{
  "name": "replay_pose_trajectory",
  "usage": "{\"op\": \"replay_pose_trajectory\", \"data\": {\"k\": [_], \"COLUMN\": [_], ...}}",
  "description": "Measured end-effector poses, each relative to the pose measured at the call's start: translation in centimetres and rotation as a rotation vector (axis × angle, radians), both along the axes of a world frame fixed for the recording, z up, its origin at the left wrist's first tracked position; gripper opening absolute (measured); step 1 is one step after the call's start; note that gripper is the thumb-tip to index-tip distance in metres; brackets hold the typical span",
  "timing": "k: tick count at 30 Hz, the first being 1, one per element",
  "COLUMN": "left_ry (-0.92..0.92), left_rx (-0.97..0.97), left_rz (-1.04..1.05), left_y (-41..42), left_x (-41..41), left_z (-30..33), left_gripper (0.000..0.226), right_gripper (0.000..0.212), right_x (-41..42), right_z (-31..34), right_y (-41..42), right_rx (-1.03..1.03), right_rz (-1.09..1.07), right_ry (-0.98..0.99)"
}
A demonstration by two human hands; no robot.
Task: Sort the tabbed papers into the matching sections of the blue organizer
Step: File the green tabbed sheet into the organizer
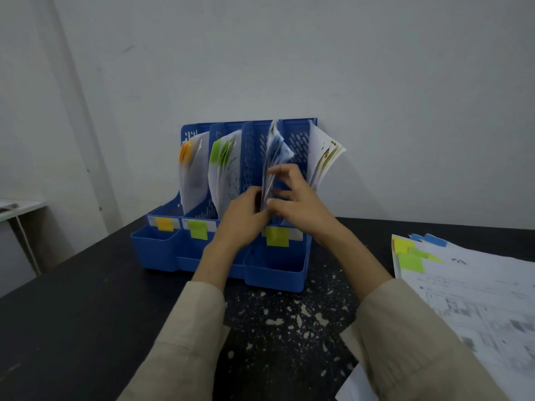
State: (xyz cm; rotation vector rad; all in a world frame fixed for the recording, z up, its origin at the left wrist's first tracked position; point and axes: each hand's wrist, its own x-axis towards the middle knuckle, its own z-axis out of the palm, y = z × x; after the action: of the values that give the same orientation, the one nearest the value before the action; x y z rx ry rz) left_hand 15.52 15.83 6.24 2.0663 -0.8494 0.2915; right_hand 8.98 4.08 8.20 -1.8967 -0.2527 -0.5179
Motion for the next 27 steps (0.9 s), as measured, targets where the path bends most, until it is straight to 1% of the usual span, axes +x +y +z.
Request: {"op": "replay_pose_trajectory", "data": {"k": [2, 4, 8, 11, 13, 15, 16, 19, 22, 27], "left_ry": [-0.070, -0.114, -0.198, -0.206, -0.205, -0.201, -0.199, -0.274, -0.285, -0.279], "left_rx": [0.021, 0.067, 0.147, 0.171, 0.113, -0.019, -0.091, -0.230, -0.232, -0.172], "left_rz": [0.034, 0.070, 0.095, 0.106, 0.116, 0.161, 0.198, 0.271, 0.296, 0.354], "left_y": [-0.4, -0.6, -0.9, -0.9, -0.9, -1.2, -1.5, -1.9, -2.0, -2.1], "left_x": [0.2, 0.5, 1.0, 1.5, 1.5, 1.0, 0.7, 0.5, 0.4, 0.2], "left_z": [-0.4, -1.0, -1.6, -1.7, -1.9, -2.1, -2.2, -2.4, -2.7, -2.4], "left_gripper": [0.015, 0.012, 0.014, 0.021, 0.022, 0.012, 0.011, 0.013, 0.028, 0.028], "right_gripper": [0.042, 0.043, 0.043, 0.045, 0.047, 0.049, 0.050, 0.050, 0.050, 0.050], "right_x": [0.1, 0.1, 0.1, 0.2, 0.3, 0.4, 0.5, 0.4, 0.3, -0.1], "right_z": [-0.1, -0.2, -0.3, -0.4, -0.5, -0.7, -0.7, -0.6, -0.5, 0.2], "right_y": [0.1, 0.2, 0.5, 0.5, 0.4, 0.4, 0.3, 0.0, -0.1, -0.4], "right_rx": [-0.027, -0.069, -0.101, -0.115, -0.106, -0.084, -0.075, -0.065, -0.070, -0.129], "right_rz": [-0.010, -0.022, -0.034, -0.034, -0.027, -0.012, -0.006, 0.010, 0.016, -0.025], "right_ry": [-0.020, -0.034, -0.019, -0.007, -0.008, -0.012, -0.015, -0.022, -0.024, -0.051]}}
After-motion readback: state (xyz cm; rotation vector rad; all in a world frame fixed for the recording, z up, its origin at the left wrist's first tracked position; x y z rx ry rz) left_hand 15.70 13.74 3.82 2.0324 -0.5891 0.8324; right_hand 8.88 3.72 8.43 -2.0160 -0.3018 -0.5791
